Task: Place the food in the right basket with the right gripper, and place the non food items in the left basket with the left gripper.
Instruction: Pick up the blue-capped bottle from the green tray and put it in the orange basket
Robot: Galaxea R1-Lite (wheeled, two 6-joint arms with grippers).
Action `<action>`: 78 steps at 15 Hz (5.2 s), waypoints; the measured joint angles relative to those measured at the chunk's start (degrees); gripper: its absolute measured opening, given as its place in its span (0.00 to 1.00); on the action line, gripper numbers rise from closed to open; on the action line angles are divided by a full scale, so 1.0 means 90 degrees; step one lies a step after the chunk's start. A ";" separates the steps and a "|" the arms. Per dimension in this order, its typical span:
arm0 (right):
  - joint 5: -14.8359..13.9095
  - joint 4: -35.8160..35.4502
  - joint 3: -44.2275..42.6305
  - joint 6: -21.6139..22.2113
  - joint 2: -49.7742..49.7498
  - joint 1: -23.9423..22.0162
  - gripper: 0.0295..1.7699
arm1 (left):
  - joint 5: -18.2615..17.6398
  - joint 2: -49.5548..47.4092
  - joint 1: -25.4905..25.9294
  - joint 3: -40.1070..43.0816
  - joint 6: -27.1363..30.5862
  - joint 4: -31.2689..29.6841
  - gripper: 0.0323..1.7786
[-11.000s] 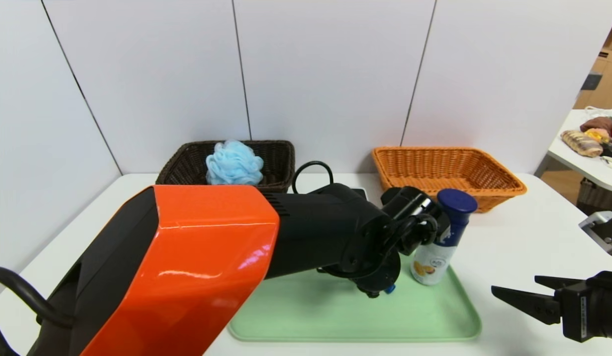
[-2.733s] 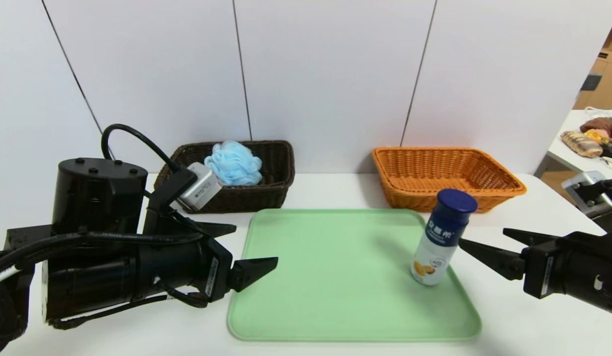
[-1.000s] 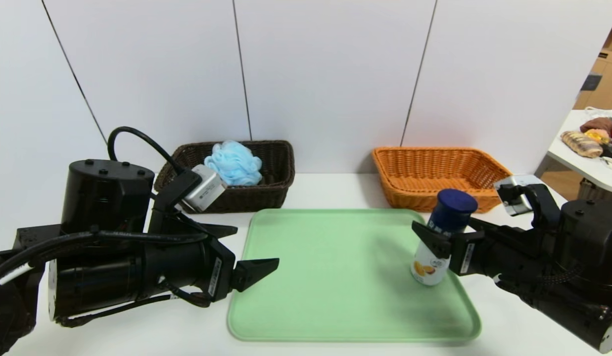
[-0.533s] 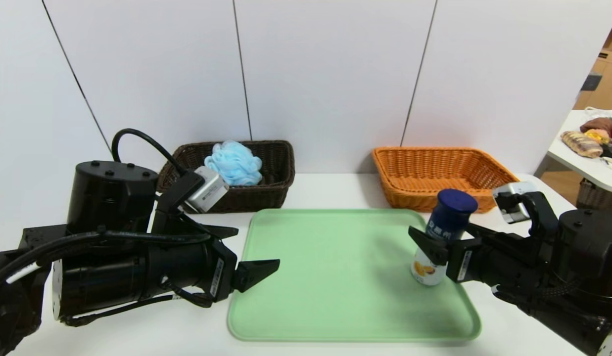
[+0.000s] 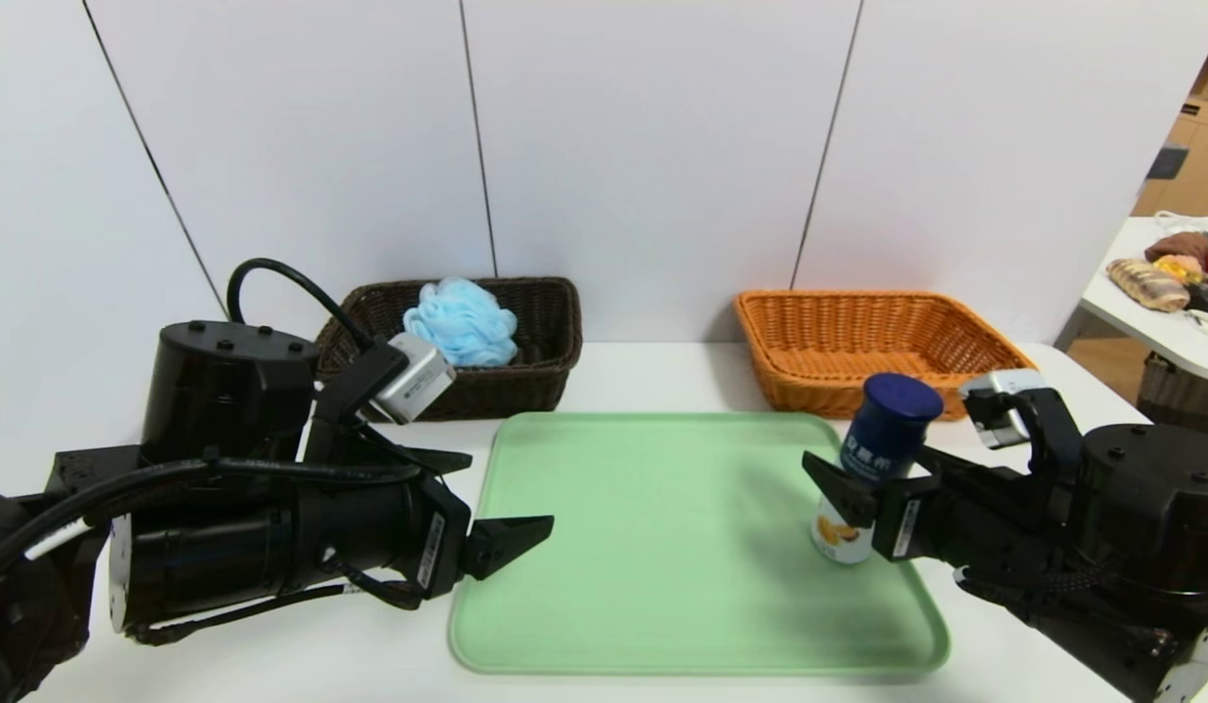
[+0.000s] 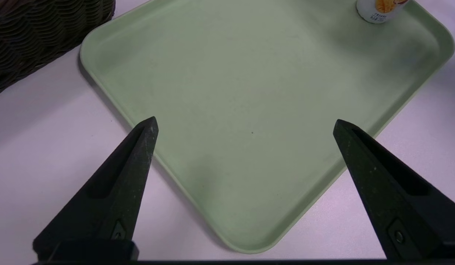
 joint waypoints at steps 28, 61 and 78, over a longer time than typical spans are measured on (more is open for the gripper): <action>0.0039 0.0003 -0.0077 0.0016 -0.0131 0.0003 0.43 | -0.0015 0.0007 -0.0001 0.0014 0.0001 0.0003 0.95; 0.0093 0.1451 -0.3915 -0.0738 0.0451 -0.1562 0.42 | 0.0003 -0.0287 0.0005 -0.0020 -0.0024 0.0005 0.95; 0.0107 0.1478 -0.5788 -0.1269 0.2729 -0.2399 0.42 | -0.0007 -0.0371 0.0011 0.0007 -0.0012 0.0015 0.95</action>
